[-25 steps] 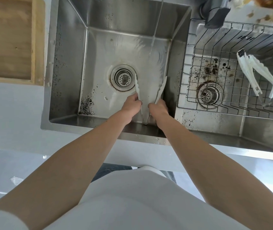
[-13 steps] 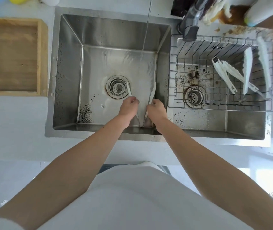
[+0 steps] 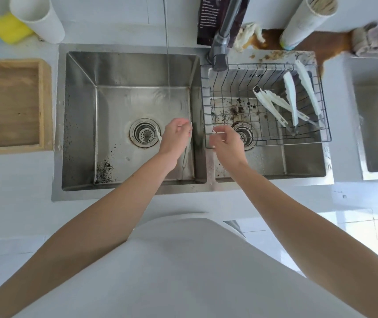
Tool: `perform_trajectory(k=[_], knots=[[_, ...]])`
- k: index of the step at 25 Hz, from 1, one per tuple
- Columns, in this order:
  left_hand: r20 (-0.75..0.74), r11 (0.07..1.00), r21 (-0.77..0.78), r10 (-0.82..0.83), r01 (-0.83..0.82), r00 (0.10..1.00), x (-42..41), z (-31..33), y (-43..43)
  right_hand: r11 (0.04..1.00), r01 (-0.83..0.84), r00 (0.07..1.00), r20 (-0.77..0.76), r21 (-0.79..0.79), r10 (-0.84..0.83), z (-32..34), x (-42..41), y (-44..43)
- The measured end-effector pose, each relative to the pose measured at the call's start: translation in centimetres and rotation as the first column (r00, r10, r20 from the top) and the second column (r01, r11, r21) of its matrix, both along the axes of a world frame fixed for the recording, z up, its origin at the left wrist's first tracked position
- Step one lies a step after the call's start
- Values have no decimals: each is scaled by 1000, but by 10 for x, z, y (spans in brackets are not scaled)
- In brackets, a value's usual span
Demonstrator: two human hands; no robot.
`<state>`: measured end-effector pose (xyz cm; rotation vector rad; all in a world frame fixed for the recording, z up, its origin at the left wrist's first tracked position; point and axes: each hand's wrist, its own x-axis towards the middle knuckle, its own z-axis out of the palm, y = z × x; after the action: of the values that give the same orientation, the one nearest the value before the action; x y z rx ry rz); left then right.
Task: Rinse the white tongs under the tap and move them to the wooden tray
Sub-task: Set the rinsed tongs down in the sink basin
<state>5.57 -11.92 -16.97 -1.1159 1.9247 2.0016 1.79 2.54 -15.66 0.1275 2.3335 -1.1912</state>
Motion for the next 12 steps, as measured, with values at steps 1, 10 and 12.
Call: perform_trajectory(k=[1,10,12], knots=[[-20,1000,-13,2,-2,1000,-4,3,8,1000,5,1000,-10,-14,-5,0,-7,10],[-55,997,-76,7,-11,998,-72,16,107,998,-65,992,-107,-23,62,2,-100,117],[-39,998,-69,5,-8,999,-89,15,128,998,-67,990,-124,-5,65,2,-120,138]])
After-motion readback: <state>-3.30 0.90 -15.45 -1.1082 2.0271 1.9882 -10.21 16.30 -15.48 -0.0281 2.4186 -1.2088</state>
